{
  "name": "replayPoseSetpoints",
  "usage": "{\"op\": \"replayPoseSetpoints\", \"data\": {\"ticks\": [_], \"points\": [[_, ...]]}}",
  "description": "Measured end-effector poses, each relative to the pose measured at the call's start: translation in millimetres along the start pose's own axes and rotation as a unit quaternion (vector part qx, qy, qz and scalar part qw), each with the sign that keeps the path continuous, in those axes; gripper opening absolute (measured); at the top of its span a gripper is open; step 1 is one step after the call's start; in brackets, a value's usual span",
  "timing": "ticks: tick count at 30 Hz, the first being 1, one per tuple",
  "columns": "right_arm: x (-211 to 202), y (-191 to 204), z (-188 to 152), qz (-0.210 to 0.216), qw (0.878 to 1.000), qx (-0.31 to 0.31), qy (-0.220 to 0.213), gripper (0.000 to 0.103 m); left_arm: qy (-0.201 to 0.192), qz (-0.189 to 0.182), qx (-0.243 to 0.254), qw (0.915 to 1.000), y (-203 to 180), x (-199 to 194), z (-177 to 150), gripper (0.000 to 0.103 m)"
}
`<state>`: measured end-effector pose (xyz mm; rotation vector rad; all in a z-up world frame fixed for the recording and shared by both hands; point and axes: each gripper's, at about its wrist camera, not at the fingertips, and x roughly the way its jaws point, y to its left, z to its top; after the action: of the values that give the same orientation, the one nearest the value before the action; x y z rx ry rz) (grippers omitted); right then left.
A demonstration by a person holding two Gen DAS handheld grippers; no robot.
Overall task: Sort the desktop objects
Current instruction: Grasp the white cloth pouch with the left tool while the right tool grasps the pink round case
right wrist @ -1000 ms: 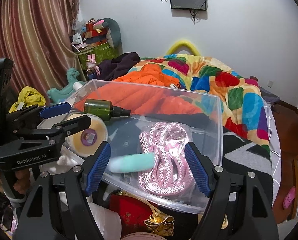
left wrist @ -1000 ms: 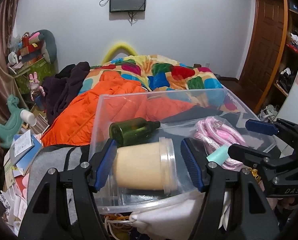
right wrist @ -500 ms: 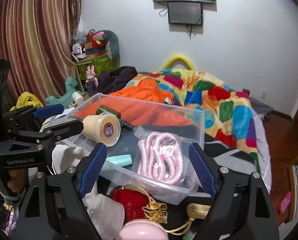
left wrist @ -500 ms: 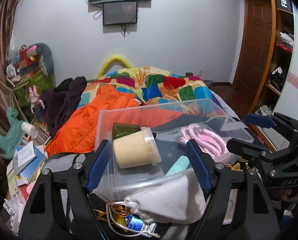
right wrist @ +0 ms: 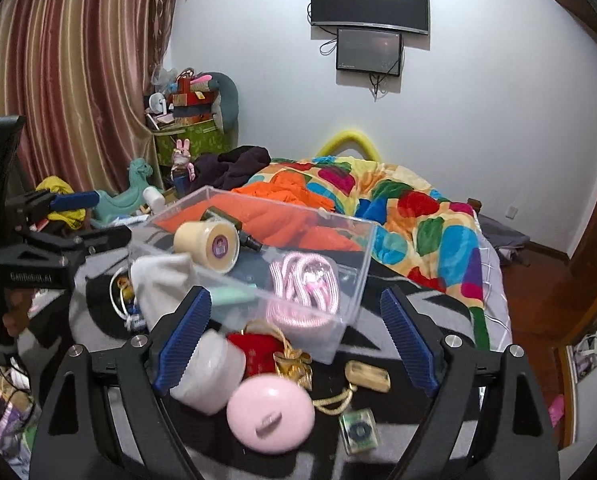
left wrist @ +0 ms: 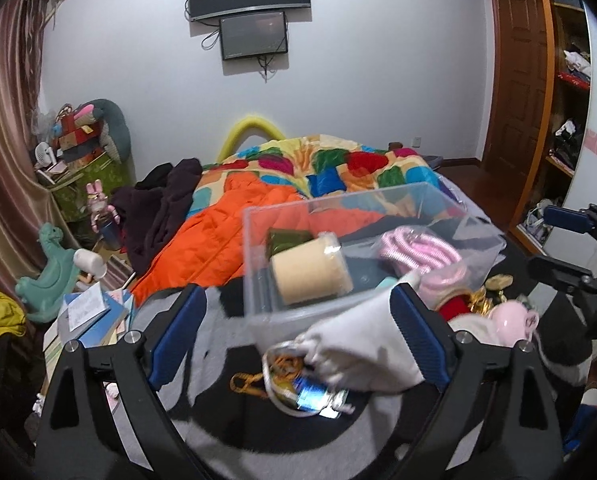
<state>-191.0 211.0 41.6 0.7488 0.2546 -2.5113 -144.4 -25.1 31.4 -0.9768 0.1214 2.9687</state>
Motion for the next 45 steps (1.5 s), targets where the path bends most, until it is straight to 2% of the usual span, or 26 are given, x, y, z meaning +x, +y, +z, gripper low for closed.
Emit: {"op": "replayPoseSetpoints", "data": {"ticks": [6, 10, 14, 21, 28, 33, 35, 41, 43, 45], "points": [[-6.0, 3.9, -23.8, -0.007, 1.000, -0.010, 0.020, 0.085, 0.020, -0.006, -0.014, 0.9997, 7.3, -5.8, -15.7, 0.094], [0.5, 0.8, -42.9, 0.030, 0.998, 0.015, 0.054, 0.085, 0.032, -0.006, -0.012, 0.9994, 5.1, -6.8, -22.5, 0.094], [10.8, 0.9, -59.3, 0.036, 0.996, 0.018, 0.079, 0.085, 0.043, -0.024, -0.013, 0.9987, -2.8, -2.5, -24.1, 0.094], [14.9, 1.1, -69.6, 0.069, 0.993, 0.016, 0.096, 0.085, 0.076, -0.053, -0.009, 0.9957, -28.1, 21.5, -25.5, 0.094], [19.8, 2.8, -74.6, 0.064, 0.994, -0.002, 0.088, 0.085, 0.128, -0.082, -0.021, 0.9882, -42.5, 53.1, -24.9, 0.094], [25.6, -3.9, -76.3, 0.071, 0.994, 0.001, 0.079, 0.085, 0.134, -0.058, -0.026, 0.9890, -45.1, 65.5, -20.9, 0.095], [30.6, -6.3, -76.0, 0.075, 0.993, 0.007, 0.085, 0.085, 0.135, -0.052, -0.027, 0.9892, -47.6, 68.4, -21.4, 0.099], [34.8, -7.8, -75.5, 0.086, 0.993, 0.017, 0.081, 0.081, 0.124, -0.007, -0.013, 0.9922, -59.9, 75.6, -27.8, 0.102], [34.1, -6.2, -75.6, 0.090, 0.993, 0.016, 0.078, 0.078, 0.128, 0.000, -0.040, 0.9910, -56.6, 81.0, -32.0, 0.102], [33.3, -3.6, -76.1, 0.093, 0.993, 0.010, 0.079, 0.072, 0.159, -0.019, -0.098, 0.9823, -44.0, 94.2, -37.1, 0.102]]}}
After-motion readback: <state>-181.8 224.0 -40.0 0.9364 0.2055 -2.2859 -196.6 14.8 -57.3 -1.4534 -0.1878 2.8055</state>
